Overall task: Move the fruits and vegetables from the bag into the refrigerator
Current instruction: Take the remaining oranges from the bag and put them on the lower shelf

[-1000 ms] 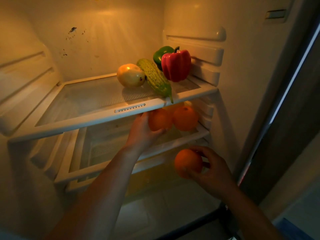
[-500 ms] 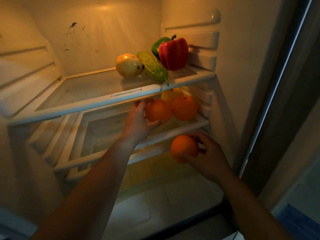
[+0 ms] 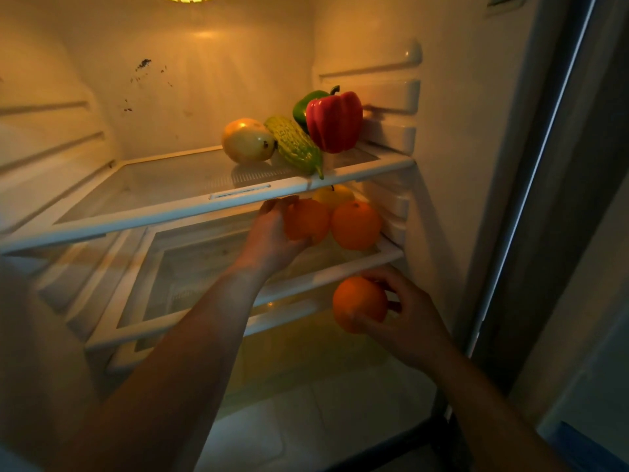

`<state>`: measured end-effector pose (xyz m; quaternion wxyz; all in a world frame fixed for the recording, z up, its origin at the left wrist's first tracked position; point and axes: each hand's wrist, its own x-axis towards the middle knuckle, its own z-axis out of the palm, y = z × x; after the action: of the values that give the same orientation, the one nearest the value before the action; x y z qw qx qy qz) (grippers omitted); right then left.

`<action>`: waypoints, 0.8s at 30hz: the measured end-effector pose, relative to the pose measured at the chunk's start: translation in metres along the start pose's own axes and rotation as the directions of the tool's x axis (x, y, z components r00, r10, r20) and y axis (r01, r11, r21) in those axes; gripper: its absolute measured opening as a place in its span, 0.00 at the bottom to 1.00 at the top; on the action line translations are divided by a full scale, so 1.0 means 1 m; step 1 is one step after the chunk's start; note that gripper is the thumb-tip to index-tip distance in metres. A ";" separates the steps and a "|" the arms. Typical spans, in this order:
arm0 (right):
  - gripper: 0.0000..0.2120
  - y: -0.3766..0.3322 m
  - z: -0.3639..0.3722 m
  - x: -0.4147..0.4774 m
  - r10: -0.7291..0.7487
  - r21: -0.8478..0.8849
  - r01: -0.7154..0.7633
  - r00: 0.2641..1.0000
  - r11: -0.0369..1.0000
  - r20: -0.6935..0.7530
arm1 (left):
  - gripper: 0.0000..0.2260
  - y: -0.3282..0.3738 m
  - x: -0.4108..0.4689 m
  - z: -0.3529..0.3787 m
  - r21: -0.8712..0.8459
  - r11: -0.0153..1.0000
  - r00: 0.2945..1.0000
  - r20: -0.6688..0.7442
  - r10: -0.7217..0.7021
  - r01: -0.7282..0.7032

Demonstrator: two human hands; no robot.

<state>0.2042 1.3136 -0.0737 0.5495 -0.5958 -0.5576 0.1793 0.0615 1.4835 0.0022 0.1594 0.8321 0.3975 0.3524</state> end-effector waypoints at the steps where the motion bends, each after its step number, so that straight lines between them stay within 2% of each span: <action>1: 0.24 0.000 0.000 0.000 -0.005 -0.003 0.005 1.000 1.000 0.006 | 0.33 0.002 0.000 0.000 0.017 1.000 1.000 -0.008 0.001 -0.001; 9: 0.25 -0.007 -0.003 0.001 -0.021 0.021 0.021 1.000 1.000 0.006 | 0.37 -0.007 -0.013 -0.007 -0.057 0.997 0.998 -0.023 -0.062 0.060; 14: 0.26 -0.026 -0.007 0.002 -0.048 0.093 0.051 0.998 0.994 -0.035 | 0.30 -0.013 -0.057 -0.028 -0.158 0.982 0.990 -0.080 -0.118 0.104; 16: 0.26 -0.034 -0.007 0.002 -0.055 0.116 0.063 0.996 0.991 -0.065 | 0.24 -0.009 -0.078 -0.033 -0.276 0.950 0.981 -0.083 -0.174 0.145; 20: 0.26 -0.048 -0.002 0.004 -0.097 0.130 0.104 0.993 0.986 -0.064 | 0.18 0.012 -0.106 -0.034 -0.533 0.803 0.958 0.056 -0.282 0.267; 22: 0.26 -0.053 0.006 0.007 -0.107 0.149 0.115 0.992 0.982 -0.062 | 0.21 0.023 -0.112 -0.034 -0.581 0.749 0.948 0.165 -0.272 0.317; 24: 0.26 -0.057 0.015 0.012 -0.115 0.183 0.122 0.992 0.976 -0.045 | 0.19 0.031 -0.115 -0.035 -0.615 0.705 0.935 0.248 -0.253 0.354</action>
<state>0.1686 1.3179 -0.0248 0.6216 -0.5106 -0.5637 0.1873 0.0032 1.3745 -0.0096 0.5223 0.6706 0.3692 0.3757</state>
